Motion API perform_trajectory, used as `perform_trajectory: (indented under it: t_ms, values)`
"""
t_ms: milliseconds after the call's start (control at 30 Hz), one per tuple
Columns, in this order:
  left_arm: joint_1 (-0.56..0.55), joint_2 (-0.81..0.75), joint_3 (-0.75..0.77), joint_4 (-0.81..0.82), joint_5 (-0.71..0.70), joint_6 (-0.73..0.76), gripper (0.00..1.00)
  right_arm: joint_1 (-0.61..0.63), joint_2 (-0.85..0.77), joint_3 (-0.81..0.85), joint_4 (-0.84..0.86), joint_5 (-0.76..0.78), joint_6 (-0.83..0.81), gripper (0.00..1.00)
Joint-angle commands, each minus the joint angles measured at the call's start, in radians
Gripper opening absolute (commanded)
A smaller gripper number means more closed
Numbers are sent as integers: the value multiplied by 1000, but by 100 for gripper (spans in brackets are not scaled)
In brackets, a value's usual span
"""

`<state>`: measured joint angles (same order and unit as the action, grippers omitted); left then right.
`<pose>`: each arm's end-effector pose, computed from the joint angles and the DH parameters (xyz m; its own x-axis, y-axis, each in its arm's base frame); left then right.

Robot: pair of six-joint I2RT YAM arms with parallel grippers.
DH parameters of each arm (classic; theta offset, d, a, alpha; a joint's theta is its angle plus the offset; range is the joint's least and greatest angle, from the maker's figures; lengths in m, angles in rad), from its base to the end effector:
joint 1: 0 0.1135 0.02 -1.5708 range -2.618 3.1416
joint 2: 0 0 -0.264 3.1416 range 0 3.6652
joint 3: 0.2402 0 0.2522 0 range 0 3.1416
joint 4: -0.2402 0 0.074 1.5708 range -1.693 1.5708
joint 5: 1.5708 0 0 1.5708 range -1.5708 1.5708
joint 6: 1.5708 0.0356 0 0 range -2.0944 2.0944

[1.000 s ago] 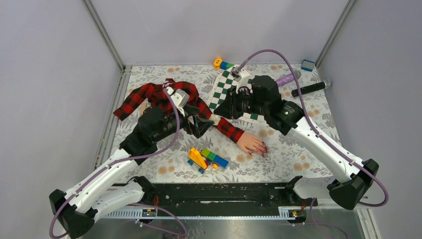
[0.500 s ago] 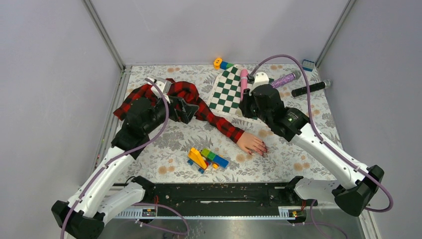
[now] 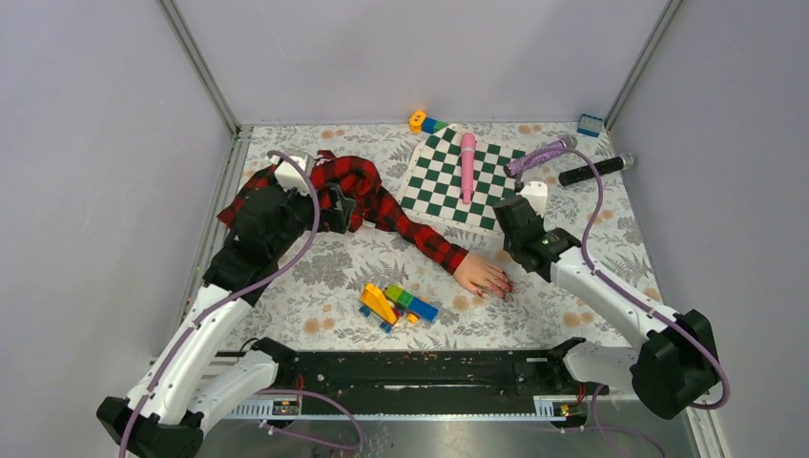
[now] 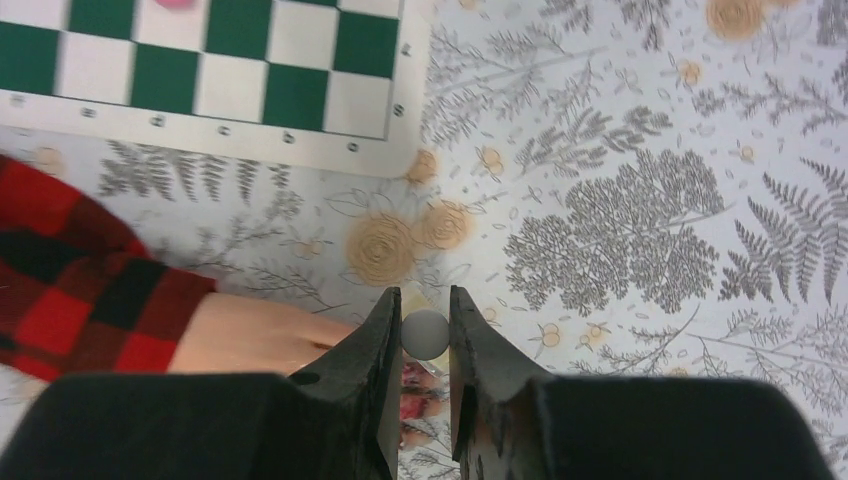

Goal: Paint the nails
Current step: Place the nail polish bottle at the center of the board.

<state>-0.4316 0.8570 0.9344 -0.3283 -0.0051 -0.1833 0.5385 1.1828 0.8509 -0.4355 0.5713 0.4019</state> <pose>0.1753 -0.0805 0.3646 -0.2972 -0.0638 -0.9527 0.3658 0.9140 -0.1753 0.2211 0.1097 0.2626 -0.5866 0.0329 -0.8092 0.1436 0.9876 -0.0640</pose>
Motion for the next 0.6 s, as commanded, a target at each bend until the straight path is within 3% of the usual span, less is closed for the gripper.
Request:
perform_trajectory:
  t_ms: [0,267,567]
  values:
    - [58,-59,5,-14,-102,34,99,-30,28,-47,78,88,78,0]
    - [103,-102,-16,-6,-163,42,99,-31,3,-197,228,219,179,0]
    - [103,-94,-18,-8,-123,32,99,-31,10,-286,370,226,179,0]
